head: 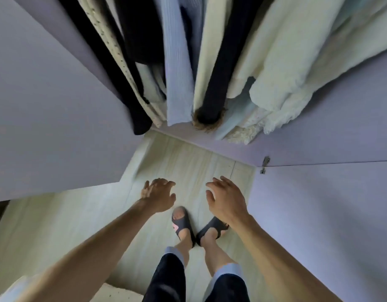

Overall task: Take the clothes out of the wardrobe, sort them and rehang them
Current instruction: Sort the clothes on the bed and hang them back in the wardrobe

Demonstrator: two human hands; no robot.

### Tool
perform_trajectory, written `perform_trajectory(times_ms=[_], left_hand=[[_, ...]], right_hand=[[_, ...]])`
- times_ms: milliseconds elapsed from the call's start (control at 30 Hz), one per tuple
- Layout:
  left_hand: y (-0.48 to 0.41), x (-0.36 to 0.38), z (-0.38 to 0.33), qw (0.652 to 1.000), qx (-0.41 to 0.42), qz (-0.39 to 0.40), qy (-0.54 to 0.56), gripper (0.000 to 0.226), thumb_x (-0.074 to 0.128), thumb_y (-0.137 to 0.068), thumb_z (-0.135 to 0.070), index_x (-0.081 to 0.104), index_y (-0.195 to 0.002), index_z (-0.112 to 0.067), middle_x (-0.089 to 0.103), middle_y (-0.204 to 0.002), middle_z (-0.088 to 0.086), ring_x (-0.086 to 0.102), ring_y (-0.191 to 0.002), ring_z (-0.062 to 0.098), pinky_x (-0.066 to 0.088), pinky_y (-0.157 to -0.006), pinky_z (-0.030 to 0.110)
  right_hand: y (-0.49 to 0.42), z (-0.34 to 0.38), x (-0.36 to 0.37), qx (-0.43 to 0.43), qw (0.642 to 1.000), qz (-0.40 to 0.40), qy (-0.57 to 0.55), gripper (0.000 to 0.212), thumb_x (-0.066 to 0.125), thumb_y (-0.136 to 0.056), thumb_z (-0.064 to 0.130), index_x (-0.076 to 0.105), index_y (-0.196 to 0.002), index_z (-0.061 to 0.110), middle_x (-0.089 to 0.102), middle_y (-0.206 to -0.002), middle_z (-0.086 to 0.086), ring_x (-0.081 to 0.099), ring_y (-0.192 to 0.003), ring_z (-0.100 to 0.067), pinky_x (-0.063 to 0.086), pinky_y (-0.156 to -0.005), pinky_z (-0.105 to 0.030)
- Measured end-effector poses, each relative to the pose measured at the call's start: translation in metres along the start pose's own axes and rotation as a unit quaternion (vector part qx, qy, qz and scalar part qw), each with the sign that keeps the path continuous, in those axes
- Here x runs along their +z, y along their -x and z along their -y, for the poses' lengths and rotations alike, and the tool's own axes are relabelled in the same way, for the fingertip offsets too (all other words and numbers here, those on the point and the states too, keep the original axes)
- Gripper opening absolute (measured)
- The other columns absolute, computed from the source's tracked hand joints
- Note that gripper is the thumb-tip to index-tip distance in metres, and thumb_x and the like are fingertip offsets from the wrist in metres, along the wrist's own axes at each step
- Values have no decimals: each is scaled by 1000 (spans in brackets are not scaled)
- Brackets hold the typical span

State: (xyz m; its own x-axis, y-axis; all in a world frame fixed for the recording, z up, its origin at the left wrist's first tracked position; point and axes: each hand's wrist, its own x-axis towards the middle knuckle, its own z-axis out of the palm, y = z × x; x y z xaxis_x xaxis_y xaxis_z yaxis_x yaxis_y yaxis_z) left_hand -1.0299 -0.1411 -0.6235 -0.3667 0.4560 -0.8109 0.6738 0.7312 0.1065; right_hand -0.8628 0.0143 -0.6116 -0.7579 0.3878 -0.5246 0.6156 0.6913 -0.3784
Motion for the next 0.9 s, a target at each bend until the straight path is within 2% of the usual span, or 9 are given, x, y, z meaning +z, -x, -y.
perform_trajectory(times_ms=[133,233,267,367,433,567,667,833,900], left_hand=[[102,-45,38,991,-34,-118,46,54,44,-98,-44,38,-150,-31,41,-155,-2,33,-144,19,27,-116,40],[176,-58,61,973,-80,-197,86,53,46,-97,-43,41,-148,-30,45,-152,-1,38,-141,20,30,-114,39],[199,-57,67,965,-100,-221,103,52,46,-97,-42,41,-148,-30,45,-151,-2,38,-140,21,29,-114,39],[271,-38,78,928,-172,-286,167,52,46,-98,-42,38,-149,-32,44,-151,-4,38,-140,21,28,-114,38],[318,-8,80,894,-231,-322,211,52,45,-98,-43,38,-149,-34,44,-151,-6,38,-140,20,28,-114,37],[415,93,65,806,-368,-347,308,51,42,-98,-47,39,-148,-38,41,-153,-9,38,-140,16,28,-115,35],[487,188,34,726,-465,-332,382,52,38,-93,-49,46,-143,-37,48,-146,-9,46,-134,18,36,-111,40],[598,320,-61,556,-600,-315,482,65,27,-86,-56,47,-143,-34,49,-147,-6,45,-135,17,35,-111,38],[633,362,-103,482,-643,-317,503,60,31,-90,-54,47,-144,-34,47,-148,-6,45,-135,18,35,-111,38]], right_hand=[[44,74,-66,-85,995,-52,10,40,36,-95,38,69,-110,21,71,-114,-2,62,-116,-24,41,-111,-38],[77,130,-105,-164,981,-101,6,29,59,-88,30,74,-110,18,73,-112,-3,66,-109,-24,47,-104,-38],[87,148,-115,-194,976,-96,9,33,60,-87,32,73,-115,19,71,-117,-2,64,-114,-24,45,-105,-36],[110,197,-134,-273,961,-26,34,52,39,-93,49,58,-138,30,54,-145,3,39,-140,-19,26,-116,-29],[122,227,-137,-346,936,-1,64,56,35,-93,51,51,-143,33,47,-151,5,29,-145,-16,17,-118,-25],[168,283,-123,-477,867,39,137,56,35,-94,54,44,-146,38,41,-154,8,24,-148,-14,14,-121,-30],[224,319,-98,-566,795,78,206,52,39,-100,52,34,-150,41,34,-158,11,18,-150,-13,14,-123,-33],[351,360,-30,-683,665,156,259,53,35,-100,57,25,-151,47,26,-160,16,12,-151,-12,13,-122,-35],[401,369,-1,-732,600,189,261,54,36,-99,58,28,-151,47,28,-160,15,15,-151,-14,16,-124,-35]])
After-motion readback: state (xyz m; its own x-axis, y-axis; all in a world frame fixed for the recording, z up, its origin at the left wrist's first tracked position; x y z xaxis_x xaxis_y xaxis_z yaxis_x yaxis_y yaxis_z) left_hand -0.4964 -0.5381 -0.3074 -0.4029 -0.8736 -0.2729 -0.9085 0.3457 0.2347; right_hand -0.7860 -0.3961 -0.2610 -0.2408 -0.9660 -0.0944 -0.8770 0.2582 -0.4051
